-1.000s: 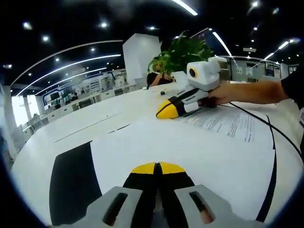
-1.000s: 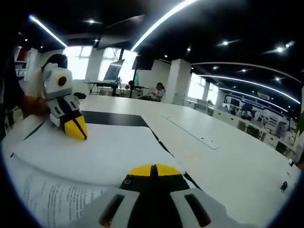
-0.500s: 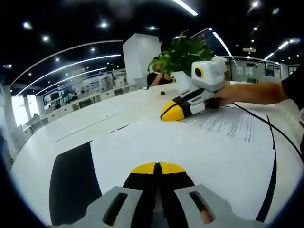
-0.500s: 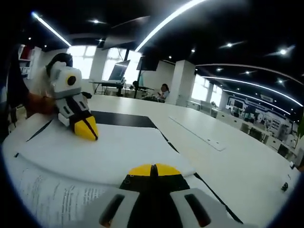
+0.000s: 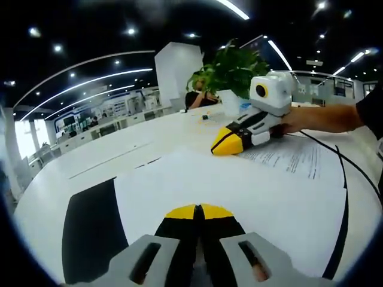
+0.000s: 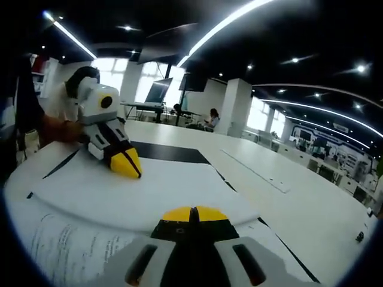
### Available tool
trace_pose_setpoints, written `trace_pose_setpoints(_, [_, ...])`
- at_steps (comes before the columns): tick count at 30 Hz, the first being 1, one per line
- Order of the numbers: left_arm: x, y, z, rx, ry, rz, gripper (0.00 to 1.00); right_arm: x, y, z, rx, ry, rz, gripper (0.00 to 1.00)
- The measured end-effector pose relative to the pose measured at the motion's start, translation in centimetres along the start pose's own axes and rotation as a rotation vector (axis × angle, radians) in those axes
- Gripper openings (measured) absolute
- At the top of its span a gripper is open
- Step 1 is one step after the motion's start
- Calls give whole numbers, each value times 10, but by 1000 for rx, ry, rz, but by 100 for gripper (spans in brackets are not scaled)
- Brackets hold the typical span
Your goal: Flip through the bound document one page at a time
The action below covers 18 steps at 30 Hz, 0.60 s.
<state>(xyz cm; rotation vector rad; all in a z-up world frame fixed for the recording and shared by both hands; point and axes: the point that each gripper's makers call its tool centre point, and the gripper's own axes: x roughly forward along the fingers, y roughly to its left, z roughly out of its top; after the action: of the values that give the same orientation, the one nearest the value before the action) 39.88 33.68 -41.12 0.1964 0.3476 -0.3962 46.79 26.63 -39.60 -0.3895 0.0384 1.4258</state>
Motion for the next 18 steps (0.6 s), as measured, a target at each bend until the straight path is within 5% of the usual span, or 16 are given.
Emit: trace_pose_setpoints(18, [-1,0,0,3,-1,3,3,-8,28,8,-15,-20,44,3])
